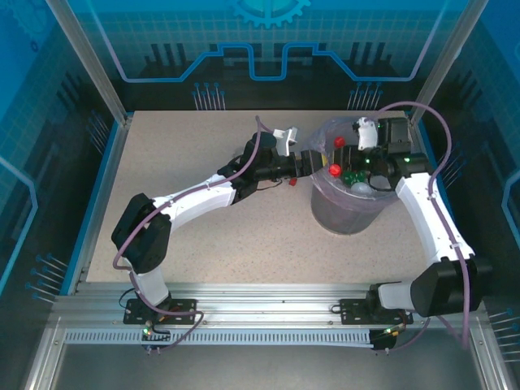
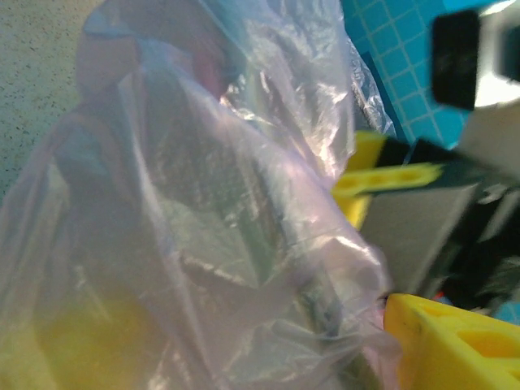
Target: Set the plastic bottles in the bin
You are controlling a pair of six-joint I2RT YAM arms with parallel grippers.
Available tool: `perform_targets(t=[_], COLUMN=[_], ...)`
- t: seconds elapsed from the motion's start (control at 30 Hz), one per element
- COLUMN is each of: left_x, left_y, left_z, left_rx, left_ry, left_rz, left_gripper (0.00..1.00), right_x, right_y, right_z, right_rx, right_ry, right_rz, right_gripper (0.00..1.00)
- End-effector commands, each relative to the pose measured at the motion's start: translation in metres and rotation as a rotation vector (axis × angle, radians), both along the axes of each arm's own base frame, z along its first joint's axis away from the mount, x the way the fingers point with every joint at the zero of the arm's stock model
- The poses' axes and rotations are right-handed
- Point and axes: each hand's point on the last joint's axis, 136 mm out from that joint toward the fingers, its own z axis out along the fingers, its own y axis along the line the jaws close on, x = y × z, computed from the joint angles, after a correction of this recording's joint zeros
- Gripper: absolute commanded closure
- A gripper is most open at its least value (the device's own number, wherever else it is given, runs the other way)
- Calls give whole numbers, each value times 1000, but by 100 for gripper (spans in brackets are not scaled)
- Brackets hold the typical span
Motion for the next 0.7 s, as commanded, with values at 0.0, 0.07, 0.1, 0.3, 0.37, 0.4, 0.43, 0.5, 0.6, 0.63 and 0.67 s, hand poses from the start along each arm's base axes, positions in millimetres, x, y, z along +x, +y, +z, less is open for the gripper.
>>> perform_targets(t=[0.0,0.07,0.1,0.3,0.37,0.4,0.43,0.5,0.6,0.63,0.67], left_x=[-3,-2,-3,-3,-3,-3,-4,-4,-4,-4,-4], left_y=[1,1,1,3,5,6,7,9,12,14,16], left_z=[-31,-31,-31,-26,-25,-23,-22,-19,-15,-12,-11], left_rx=[83,83,82,81,83,84,86,88,92,91,93], left_ry=[42,43,42,36,32,28,27,17,8,5,4], left_rz=[-4,-5,-6,-6,-4,-2,-3,0,2,4,8], left_gripper=[23,23,23,23,23,22,22,21,20,19,18], right_x=[-20,-21,-20,-10,-9,-9,-9,-11,-14,-16,-18], right_y=[-4,-3,-3,-8,-11,-13,-15,-16,-17,-18,-18], right_z=[-32,-36,-32,37,55,63,69,76,79,82,84], right_rx=[-5,-2,3,-9,-23,-28,-33,-36,-39,-36,-33], right_ry=[118,126,117,-11,-37,-50,-56,-64,-69,-74,-80], right_rz=[-28,-28,-25,-29,-32,-33,-39,-39,-40,-42,-43], right_gripper=[54,53,53,45,41,39,38,36,34,34,33])
